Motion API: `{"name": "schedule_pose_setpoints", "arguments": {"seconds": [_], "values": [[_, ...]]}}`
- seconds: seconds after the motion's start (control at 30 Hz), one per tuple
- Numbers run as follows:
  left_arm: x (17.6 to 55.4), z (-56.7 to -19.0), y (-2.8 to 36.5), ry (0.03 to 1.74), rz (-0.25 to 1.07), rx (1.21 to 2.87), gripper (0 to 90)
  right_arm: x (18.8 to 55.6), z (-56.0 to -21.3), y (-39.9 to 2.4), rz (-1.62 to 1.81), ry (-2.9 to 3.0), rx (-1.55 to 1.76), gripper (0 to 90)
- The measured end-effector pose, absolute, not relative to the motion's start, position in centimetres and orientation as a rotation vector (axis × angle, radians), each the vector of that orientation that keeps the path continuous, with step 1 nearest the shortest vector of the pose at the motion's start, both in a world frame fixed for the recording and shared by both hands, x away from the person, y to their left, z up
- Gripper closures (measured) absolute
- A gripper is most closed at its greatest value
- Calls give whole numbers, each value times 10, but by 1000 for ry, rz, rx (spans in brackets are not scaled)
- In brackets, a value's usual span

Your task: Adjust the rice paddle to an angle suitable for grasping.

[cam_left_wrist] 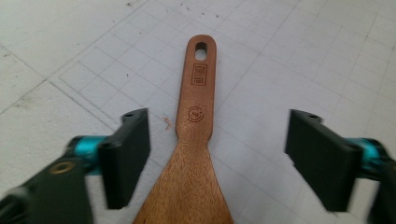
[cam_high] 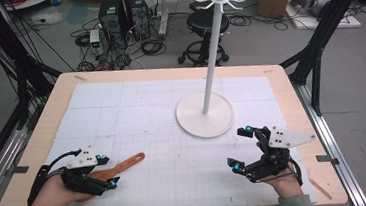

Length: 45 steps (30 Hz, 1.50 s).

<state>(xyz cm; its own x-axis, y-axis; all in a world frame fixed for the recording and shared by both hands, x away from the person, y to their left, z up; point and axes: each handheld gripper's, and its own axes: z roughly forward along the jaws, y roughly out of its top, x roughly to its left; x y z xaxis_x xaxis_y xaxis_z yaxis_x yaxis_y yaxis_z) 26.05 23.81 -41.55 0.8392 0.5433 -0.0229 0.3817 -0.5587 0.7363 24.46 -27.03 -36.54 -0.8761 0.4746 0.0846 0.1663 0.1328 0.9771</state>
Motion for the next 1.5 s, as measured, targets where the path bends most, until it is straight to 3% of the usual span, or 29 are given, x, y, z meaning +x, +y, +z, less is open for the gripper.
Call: {"name": "schedule_pose_setpoints", "arguments": {"seconds": [0.27,0.73,1.0,1.3,1.5], "values": [[274,-413,225,658,219,2298,163,244,-365,-272,1826,2156,643,18],[296,-418,223,668,122,2350,203,240,-360,-278,1875,2106,651,18],[302,-428,219,655,98,2398,272,233,-359,-278,1892,2086,665,18],[303,-430,218,645,156,2415,314,230,-360,-281,1887,2069,678,18],[303,-429,218,647,188,2421,392,230,-361,-280,1882,2081,674,18]]}}
